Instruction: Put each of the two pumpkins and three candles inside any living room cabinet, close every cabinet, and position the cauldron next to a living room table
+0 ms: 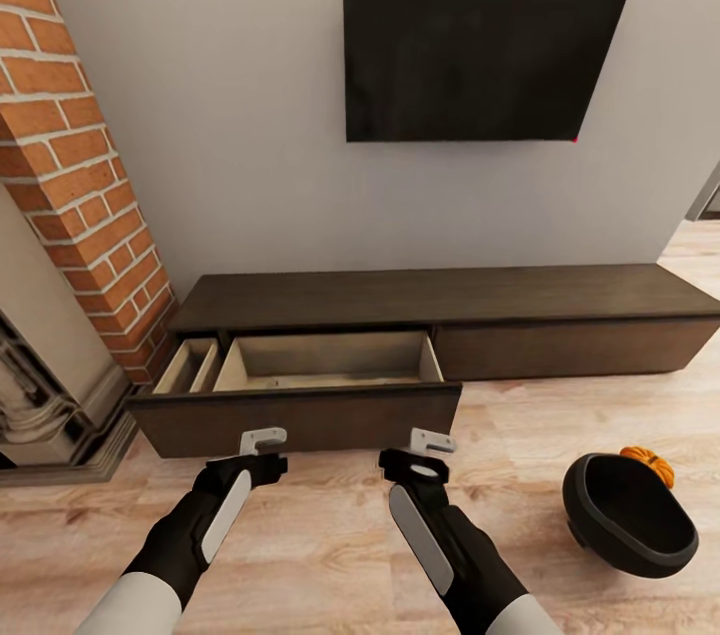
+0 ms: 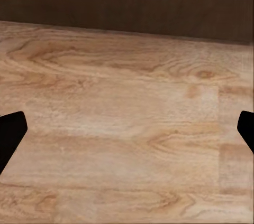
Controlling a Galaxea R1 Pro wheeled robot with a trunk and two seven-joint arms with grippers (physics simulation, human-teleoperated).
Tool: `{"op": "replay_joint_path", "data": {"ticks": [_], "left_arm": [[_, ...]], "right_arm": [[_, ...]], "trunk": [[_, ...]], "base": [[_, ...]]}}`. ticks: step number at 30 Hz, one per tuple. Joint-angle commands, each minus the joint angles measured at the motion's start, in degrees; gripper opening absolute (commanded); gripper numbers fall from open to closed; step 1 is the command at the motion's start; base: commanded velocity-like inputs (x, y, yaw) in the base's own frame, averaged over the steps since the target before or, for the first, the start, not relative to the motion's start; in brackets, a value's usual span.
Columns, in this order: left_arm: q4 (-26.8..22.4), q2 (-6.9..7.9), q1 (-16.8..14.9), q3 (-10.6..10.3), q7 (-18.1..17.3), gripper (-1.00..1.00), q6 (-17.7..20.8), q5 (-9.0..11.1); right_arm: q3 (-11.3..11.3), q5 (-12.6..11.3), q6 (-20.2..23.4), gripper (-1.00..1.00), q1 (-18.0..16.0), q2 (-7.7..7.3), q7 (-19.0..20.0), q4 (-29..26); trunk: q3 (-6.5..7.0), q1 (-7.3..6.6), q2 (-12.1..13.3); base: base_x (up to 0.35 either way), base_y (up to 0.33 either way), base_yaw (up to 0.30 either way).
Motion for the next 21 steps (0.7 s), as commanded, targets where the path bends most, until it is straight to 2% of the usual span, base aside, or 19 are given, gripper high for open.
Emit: {"op": "replay_joint_path", "data": {"ticks": [1, 18, 21], "left_arm": [[-0.08, 0.83, -0.03, -0.05, -0.17, 1.00, 0.14, 0.78], [-0.08, 1.09, -0.03, -0.15, -0.40, 1.00, -1.30, 0.62], [-0.08, 1.09, -0.03, -0.44, -0.40, 1.00, -4.28, 0.58]], "right_arm": [[0.06, 0.07, 0.08, 1.00, -0.05, 0.00, -0.40, 0.05], [0.04, 0.30, -0.35, 1.00, -0.05, 0.00, -0.39, 0.16], [0.12, 0.41, -2.11, 1.00, -0.05, 0.00, -0.39, 1.43]], "trunk": [[-0.24, 0.22, -0.44], [-3.29, 3.95, -7.26], [-3.83, 4.61, -8.46]], "base": [[0.000, 0.000, 0.000], [0.000, 0.000, 0.000], [0.000, 0.000, 0.000]]}}
